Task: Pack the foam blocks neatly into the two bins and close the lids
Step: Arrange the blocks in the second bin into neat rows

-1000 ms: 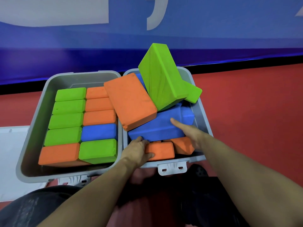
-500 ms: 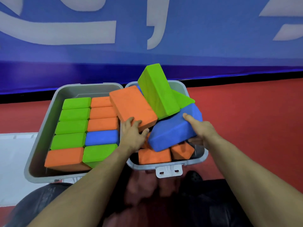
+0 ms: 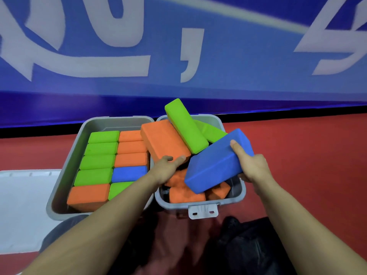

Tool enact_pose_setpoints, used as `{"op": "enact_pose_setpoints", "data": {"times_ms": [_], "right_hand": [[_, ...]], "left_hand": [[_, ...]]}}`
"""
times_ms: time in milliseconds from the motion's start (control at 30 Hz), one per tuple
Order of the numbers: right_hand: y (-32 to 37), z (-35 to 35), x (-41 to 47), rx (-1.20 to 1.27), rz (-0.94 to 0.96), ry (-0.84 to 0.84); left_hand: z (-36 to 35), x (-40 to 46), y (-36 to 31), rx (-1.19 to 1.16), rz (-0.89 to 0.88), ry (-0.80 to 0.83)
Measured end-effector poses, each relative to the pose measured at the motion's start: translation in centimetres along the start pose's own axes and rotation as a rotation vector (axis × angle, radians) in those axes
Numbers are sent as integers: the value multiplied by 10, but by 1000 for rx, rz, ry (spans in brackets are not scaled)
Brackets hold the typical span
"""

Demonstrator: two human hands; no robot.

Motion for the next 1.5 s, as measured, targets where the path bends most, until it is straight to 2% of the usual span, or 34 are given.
{"op": "enact_pose_setpoints", "data": {"times_ms": [133, 233, 367, 533, 633, 733, 833, 933, 1033, 1100, 1233, 1367, 1500], "right_hand": [[13, 15, -17, 50, 42, 22], [16, 18, -25, 117, -34, 84], [19, 11, -31, 180, -63, 117], [32, -11, -29, 480, -228, 194], [44, -37, -23, 638, -309, 270], [58, -75, -13, 816, -484, 388], [68, -110, -9, 872, -648, 494], [73, -139, -8, 837, -700, 549], [66, -155, -7, 584, -647, 588], [61, -161, -5, 376, -539, 587], [51, -161, 6, 142, -358, 552], [44, -151, 25, 41, -200, 507], [28, -135, 38, 126, -111, 434]], "left_hand": [[5, -21, 6, -62, 112, 154], [5, -32, 12, -194, 220, 216], [1, -35, 0, -375, 238, 274], [15, -15, -30, -635, 74, 97], [19, -3, -38, -716, 77, 25], [17, 6, -41, -756, 93, -13], [14, 17, -44, -794, 98, -22], [15, 29, -44, -811, 102, -33], [16, 38, -45, -819, 106, -18], [14, 42, -47, -819, 112, 1], [7, 45, -46, -777, 121, 0], [5, 45, -46, -727, 100, -43], [0, 45, -42, -661, 74, -90]]}}
Point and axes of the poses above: each hand's wrist, its own x-axis towards the middle knuckle, its own z-axis out of the back of the hand, y = z × x, the point moved 3 cm from there along x, towards the middle knuckle, and after that the axes turned 15 degrees about -y, right-handed, at the moved point
